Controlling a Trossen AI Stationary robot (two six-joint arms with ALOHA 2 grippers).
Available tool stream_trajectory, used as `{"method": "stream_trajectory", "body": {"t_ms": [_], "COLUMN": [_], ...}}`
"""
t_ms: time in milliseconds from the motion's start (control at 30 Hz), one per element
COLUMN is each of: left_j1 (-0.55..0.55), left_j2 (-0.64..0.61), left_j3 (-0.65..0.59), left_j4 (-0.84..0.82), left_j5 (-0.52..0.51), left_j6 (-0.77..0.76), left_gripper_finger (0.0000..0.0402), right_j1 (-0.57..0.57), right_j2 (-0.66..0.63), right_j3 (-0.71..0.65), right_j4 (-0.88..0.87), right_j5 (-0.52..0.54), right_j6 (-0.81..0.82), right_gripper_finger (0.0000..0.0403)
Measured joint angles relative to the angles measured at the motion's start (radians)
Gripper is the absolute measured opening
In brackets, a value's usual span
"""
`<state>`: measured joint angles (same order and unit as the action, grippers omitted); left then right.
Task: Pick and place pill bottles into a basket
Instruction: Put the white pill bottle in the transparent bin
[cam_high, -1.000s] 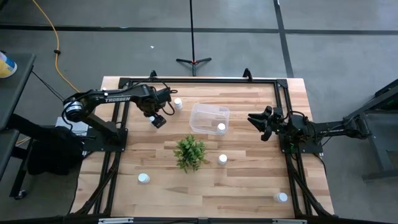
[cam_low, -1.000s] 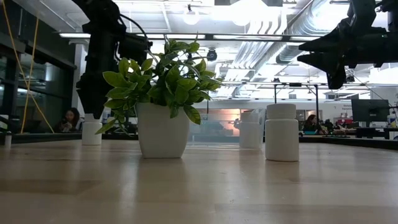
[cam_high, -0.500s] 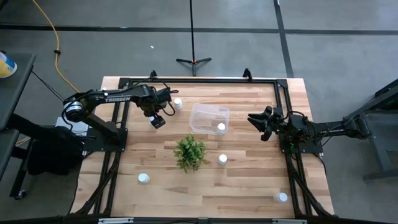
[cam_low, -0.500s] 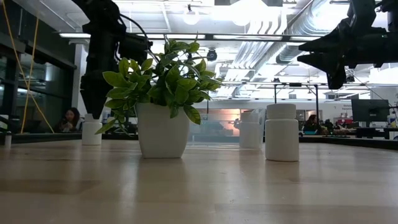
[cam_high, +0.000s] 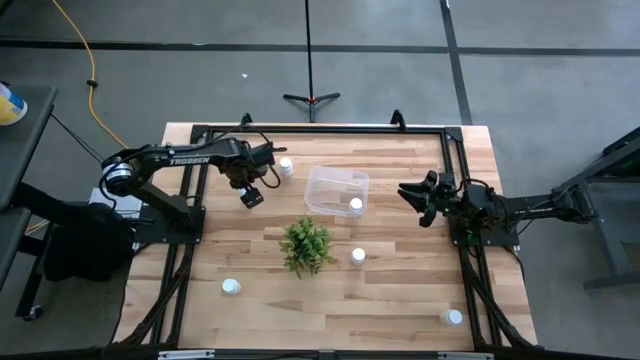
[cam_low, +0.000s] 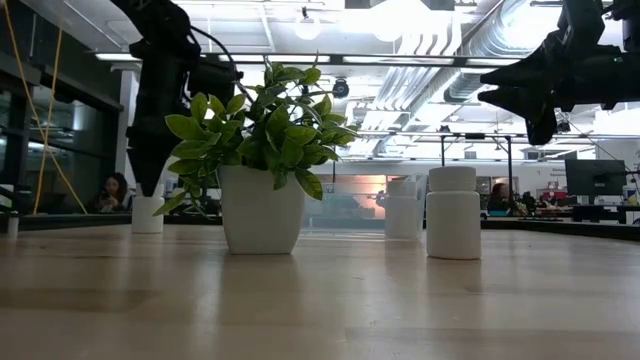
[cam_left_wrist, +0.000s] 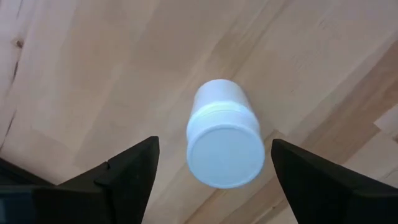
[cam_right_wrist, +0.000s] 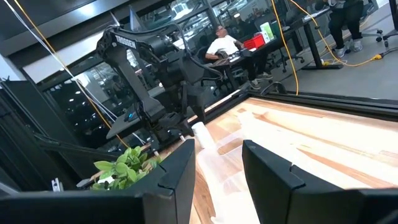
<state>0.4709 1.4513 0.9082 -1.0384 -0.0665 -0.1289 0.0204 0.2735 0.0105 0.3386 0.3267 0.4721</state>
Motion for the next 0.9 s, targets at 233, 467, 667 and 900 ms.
{"method": "stream_trajectory", "body": {"t_ms": [233,467,667,900], "left_j1": [0.0,0.0,0.0,0.0], "left_j2": [0.0,0.0,0.0,0.0], "left_j3": [-0.001,-0.001,-0.001,-0.001], "left_j4": [0.014,0.033,0.033,0.023], "left_j5": [-0.003,0.001,0.002,0.005], "left_j6": [-0.003,-0.006,-0.006,-0.006], "left_gripper_finger": [0.0333,0.0318,0.0303,0.0296], "right_j1": [0.0,0.0,0.0,0.0], "right_j2": [0.0,0.0,0.0,0.0], "right_j3": [0.0,0.0,0.0,0.0], "right_j4": [0.0,0.0,0.0,0.0], "right_j5": [0.0,0.0,0.0,0.0], "right_j6": [0.0,0.002,0.001,0.001], "right_gripper_finger": [0.0124,0.0124,0.0124,0.0124]}}
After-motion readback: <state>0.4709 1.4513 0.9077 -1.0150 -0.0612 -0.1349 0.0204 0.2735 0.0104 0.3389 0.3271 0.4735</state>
